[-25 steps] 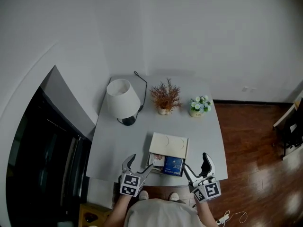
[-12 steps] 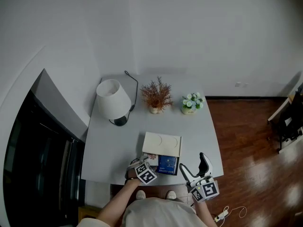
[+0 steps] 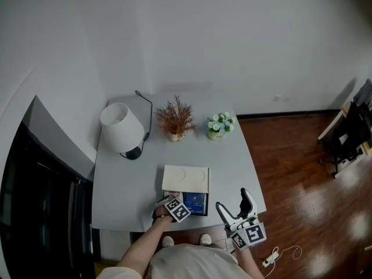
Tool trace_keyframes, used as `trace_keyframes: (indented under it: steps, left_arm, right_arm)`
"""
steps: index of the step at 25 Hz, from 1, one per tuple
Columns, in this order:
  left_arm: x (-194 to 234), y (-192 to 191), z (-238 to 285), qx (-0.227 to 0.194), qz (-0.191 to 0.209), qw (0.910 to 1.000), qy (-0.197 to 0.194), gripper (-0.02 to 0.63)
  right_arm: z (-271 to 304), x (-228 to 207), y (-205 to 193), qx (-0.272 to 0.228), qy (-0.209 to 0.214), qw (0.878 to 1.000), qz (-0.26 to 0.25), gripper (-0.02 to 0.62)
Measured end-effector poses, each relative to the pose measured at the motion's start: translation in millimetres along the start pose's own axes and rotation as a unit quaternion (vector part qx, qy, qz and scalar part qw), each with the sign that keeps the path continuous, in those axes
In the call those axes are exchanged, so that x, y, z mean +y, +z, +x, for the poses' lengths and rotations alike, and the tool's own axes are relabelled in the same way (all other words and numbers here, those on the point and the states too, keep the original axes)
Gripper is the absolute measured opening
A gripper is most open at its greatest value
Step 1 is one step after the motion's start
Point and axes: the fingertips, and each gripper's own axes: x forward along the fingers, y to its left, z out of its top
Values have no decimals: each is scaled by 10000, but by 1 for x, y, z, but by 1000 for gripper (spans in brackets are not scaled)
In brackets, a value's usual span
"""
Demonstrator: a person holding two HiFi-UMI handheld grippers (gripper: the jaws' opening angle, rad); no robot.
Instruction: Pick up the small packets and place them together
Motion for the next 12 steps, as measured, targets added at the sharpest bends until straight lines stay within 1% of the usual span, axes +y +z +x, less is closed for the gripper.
trace_keyframes:
  steps: [2,4,5,6,7,9,12]
  left_arm:
    - [0,1,2,8,69,10000,58,204]
    - [-3,4,2,-87,151,9998,106,182]
    - [-5,5,1,-165,170,9996,147,147]
    - [-6,6,0,-248,164,9993,219,47]
    - [-6,5,-2,-323,141,9989,303,31]
    - [-4,3,-6,-442,97,9981,418,14]
    - [0,4,-15,-696,39,9962,520,11]
  right_arm:
    - [-3,-3,0,3,-51,10000,-9,434]
    - [-7,-7,0,9,-98,10000,-13,434]
    - [-8,-8,0,12,-115,9999,-3,433]
    - [-9,-9,-1,14,-125,9999,14,434]
    - [-10,-9,-1,15,-127,9999,34,434]
    - [-11,-8,-2,14,-116,9999,71,434]
    - [-10,-6,-2,21,-79,9999,94,434]
